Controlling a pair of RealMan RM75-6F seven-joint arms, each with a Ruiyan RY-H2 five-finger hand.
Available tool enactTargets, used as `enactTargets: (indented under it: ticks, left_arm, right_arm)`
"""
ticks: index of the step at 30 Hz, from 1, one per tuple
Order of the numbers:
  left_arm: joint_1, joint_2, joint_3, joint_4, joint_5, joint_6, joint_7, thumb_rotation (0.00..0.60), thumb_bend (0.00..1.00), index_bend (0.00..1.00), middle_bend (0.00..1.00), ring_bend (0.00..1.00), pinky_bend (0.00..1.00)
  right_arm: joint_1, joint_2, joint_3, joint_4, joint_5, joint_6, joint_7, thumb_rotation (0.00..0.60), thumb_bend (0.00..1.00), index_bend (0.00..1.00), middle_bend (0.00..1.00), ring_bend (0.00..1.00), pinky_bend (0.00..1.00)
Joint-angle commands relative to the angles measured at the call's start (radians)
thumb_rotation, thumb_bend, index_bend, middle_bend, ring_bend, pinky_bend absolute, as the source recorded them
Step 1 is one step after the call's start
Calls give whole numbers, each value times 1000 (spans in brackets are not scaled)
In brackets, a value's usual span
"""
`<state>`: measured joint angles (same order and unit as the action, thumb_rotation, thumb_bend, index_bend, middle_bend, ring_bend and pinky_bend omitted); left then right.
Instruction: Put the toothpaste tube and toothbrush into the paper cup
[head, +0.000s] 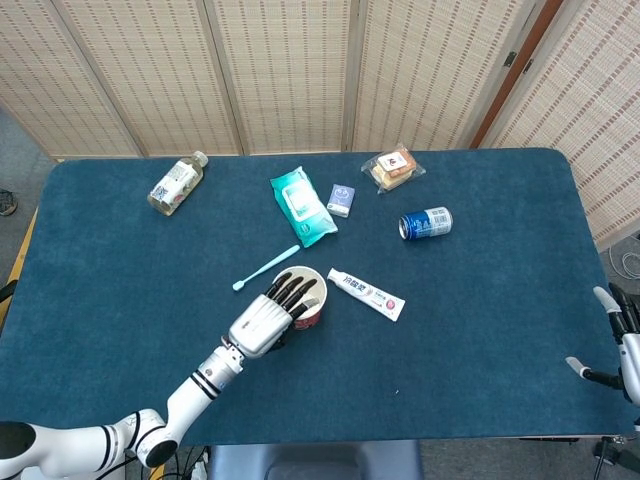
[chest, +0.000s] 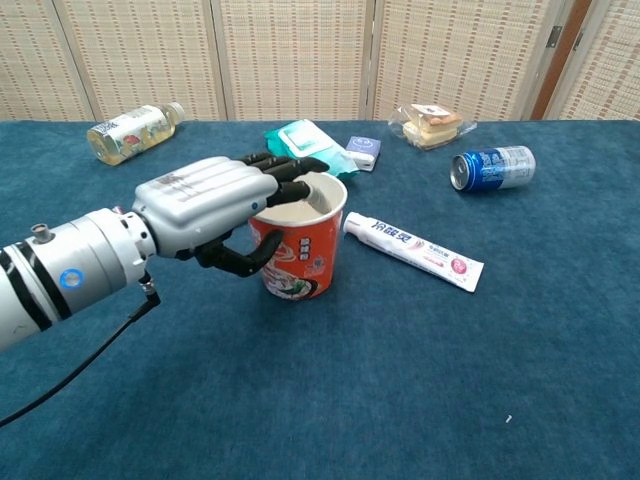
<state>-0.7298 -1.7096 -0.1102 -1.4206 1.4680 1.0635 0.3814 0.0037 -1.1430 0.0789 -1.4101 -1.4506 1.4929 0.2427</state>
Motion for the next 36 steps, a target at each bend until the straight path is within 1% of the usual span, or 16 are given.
enactTargets:
  ticks: [1,4,12,19,21,24,27,31,36]
  left_arm:
    - [9,12,2,-22,-12,4,13,600,662,51,0,0,0]
    - [17,28,3,-50,-21,12,28,600,662,13,0,0,0]
    - [54,96,21,-160,-50,37,88,600,662,8,0,0,0]
    - [113,185,50,-264,-41,112,142,600,662,12,0,0,0]
    - [134,216,60,-285,-39,135,149,600,662,15,0,0,0]
    - [161,256,73,-302,-36,161,139,600,662,22,0,0,0]
    - [191,304,88,-306,-31,187,115,600,662,29,0,0,0]
    - [241,373,112,-290,-9,235,55,600,662,37,0,0,0]
    - [284,436,139,-270,20,269,2,600,662,44,0,0,0]
  right_arm:
    - [0,1,0,-2,-1,1,-1,600,3,116,42,57,432]
    - [0,2,0,-5,-2,2,-3,600,3,116,42,57,432]
    - [7,6,1,-26,-11,1,-21,600,2,115,42,57,432]
    - [19,2,17,-64,-9,6,-55,600,3,116,49,56,430]
    - [26,1,24,-83,-4,3,-69,600,3,116,50,56,415]
    - [40,-1,37,-114,9,-9,-105,600,2,116,50,56,363]
    - [63,-4,54,-158,32,-34,-153,600,1,115,35,28,314]
    - [121,-13,83,-226,89,-116,-237,600,0,116,0,0,250]
    - [193,-68,129,-248,167,-190,-309,600,0,114,0,0,216]
